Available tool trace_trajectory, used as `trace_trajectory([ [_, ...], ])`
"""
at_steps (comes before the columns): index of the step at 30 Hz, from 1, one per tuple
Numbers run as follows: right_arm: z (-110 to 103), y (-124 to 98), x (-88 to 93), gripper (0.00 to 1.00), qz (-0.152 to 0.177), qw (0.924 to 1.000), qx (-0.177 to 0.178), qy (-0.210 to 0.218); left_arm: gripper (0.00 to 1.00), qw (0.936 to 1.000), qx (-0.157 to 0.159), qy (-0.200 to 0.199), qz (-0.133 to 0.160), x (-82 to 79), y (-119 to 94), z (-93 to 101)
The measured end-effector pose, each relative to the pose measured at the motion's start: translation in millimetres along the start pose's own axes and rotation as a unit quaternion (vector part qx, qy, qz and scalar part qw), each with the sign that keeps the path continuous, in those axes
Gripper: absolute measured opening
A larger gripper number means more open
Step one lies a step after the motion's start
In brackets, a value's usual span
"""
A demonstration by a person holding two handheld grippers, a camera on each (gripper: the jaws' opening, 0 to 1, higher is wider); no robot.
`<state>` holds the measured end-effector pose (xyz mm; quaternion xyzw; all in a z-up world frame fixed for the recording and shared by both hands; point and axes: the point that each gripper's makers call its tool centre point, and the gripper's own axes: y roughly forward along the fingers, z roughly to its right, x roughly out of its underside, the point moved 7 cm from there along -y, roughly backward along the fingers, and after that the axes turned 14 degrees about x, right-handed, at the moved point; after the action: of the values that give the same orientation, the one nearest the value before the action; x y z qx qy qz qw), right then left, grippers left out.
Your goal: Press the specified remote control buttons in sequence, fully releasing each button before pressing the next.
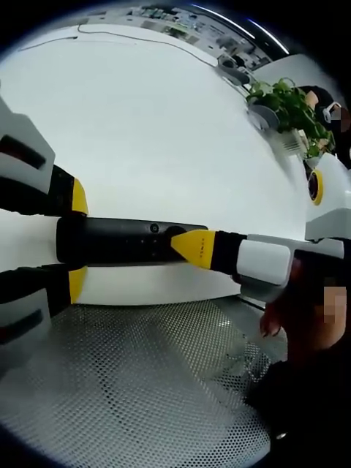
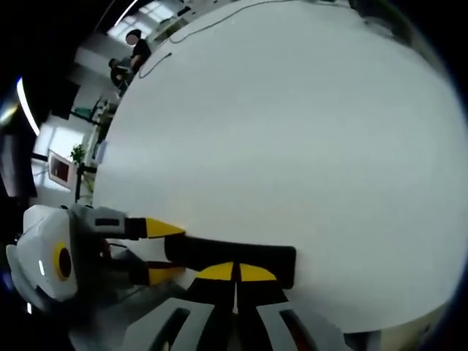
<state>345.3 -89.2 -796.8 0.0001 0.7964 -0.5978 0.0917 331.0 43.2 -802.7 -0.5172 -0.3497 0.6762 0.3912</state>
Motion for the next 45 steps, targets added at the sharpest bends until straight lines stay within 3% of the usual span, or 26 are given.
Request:
trace_trajectory([
  [8, 1, -1, 1.2, 0.00, -0.001, 0.9999, -0.007, 0.014, 0.24, 1.0000, 0.000, 0.001, -0.001, -0.1, 0, 0.4],
  [17, 0, -1, 0.0, 0.00, -0.002, 1.0000, 0.001, -0.001, 0.24, 1.0000, 0.000, 0.005, -0.002, -0.6, 0, 1.1],
  [30, -6, -1, -4.6, 0.00, 0.020, 0.9997, -0.014, 0.004, 0.24, 0.9999, 0.003, 0.011, 0.000, -3.7, 2, 3.6],
  [34, -10, 0, -3.7, 0.00, 0.014, 0.9993, -0.034, 0.010, 0.24, 0.9999, 0.005, 0.011, 0.000, -5.0, 3, 4.8],
  [45, -14, 4, -3.0, 0.00, 0.017, 0.9992, -0.037, -0.001, 0.24, 0.9999, 0.005, 0.012, 0.002, -4.8, 3, 5.2],
])
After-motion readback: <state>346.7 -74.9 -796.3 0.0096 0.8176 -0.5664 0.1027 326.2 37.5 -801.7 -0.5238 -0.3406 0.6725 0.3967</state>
